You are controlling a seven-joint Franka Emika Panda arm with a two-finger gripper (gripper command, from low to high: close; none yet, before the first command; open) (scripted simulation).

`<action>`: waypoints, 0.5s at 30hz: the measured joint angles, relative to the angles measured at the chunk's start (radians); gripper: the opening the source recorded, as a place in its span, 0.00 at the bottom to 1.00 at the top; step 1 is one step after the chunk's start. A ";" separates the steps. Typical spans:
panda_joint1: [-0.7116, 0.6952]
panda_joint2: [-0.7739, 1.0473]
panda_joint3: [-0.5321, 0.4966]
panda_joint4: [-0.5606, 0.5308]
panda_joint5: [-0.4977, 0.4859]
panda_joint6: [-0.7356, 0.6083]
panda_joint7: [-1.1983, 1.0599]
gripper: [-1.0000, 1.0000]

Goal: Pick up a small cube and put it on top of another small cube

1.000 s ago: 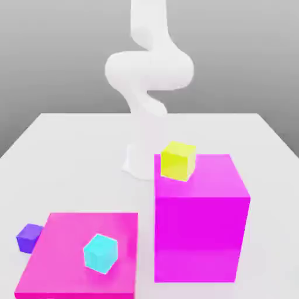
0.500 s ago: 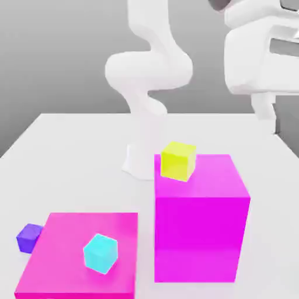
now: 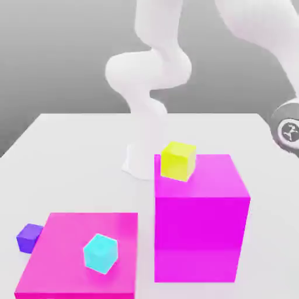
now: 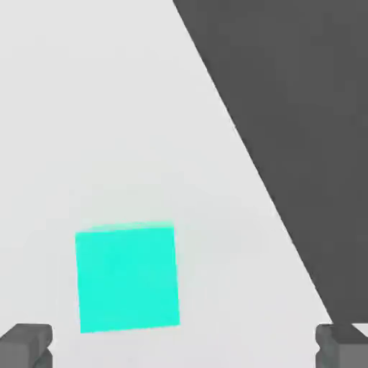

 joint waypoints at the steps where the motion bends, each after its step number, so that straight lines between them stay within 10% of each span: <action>1: 0.010 0.036 -0.011 0.008 -0.014 0.025 0.008 0.50; 2: 0.021 0.072 -0.024 0.017 -0.027 0.051 0.017 0.50; 3: 0.030 0.098 -0.034 0.023 -0.036 0.070 0.022 0.00; 15: -0.013 -0.034 -0.001 0.008 0.025 -0.059 -0.012 0.00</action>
